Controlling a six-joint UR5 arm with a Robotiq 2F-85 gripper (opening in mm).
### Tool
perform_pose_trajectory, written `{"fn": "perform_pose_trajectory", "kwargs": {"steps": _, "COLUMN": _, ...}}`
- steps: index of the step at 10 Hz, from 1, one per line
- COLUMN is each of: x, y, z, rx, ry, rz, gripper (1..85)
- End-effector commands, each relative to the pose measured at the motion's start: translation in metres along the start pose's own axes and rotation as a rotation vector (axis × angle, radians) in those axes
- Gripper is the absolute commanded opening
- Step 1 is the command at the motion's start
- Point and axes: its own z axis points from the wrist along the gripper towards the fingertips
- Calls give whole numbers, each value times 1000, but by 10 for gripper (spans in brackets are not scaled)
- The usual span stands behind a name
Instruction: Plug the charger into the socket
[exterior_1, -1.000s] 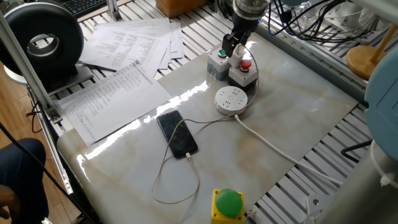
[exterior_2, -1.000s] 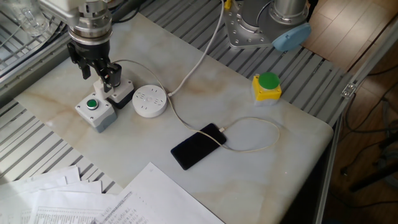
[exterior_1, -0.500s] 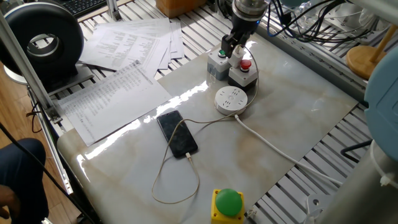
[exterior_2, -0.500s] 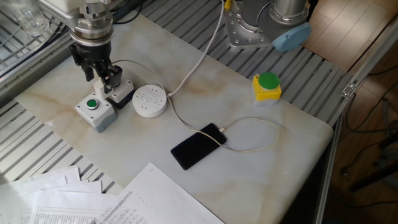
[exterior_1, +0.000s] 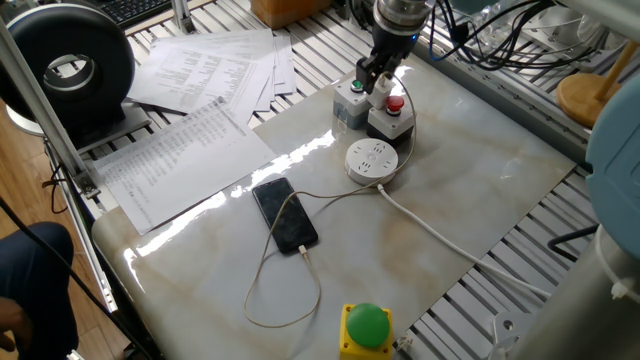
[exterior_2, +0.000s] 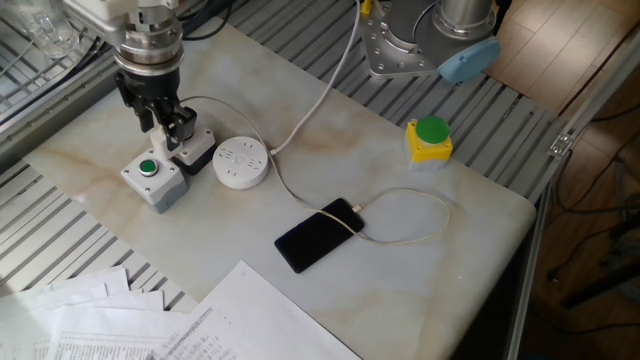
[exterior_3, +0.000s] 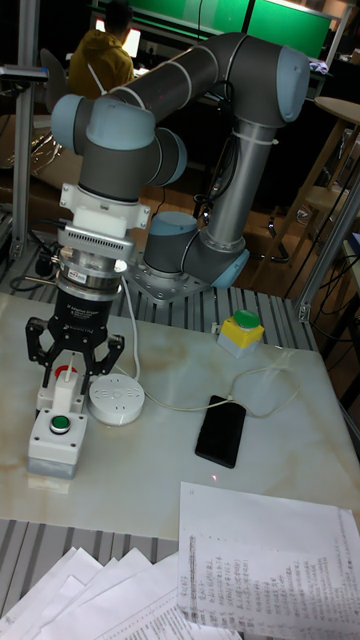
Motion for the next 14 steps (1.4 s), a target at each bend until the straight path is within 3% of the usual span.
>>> {"fn": "perform_pose_trajectory", "kwargs": {"steps": 1, "x": 0, "y": 3, "z": 0, "rx": -15, "ry": -1, "rz": 19, "gripper": 490}}
{"fn": "perform_pose_trajectory", "kwargs": {"steps": 9, "x": 2, "y": 2, "z": 0, "rx": -11, "ry": 6, "rz": 26, "gripper": 387}}
{"fn": "perform_pose_trajectory", "kwargs": {"steps": 10, "x": 5, "y": 1, "z": 0, "rx": -8, "ry": 17, "rz": 35, "gripper": 283}}
{"fn": "perform_pose_trajectory", "kwargs": {"steps": 11, "x": 6, "y": -1, "z": -1, "rx": 7, "ry": 28, "rz": 27, "gripper": 20}}
{"fn": "perform_pose_trajectory", "kwargs": {"steps": 13, "x": 7, "y": -2, "z": -16, "rx": 9, "ry": 56, "rz": 12, "gripper": 10}}
{"fn": "perform_pose_trajectory", "kwargs": {"steps": 14, "x": 8, "y": 0, "z": -37, "rx": 8, "ry": 88, "rz": 7, "gripper": 10}}
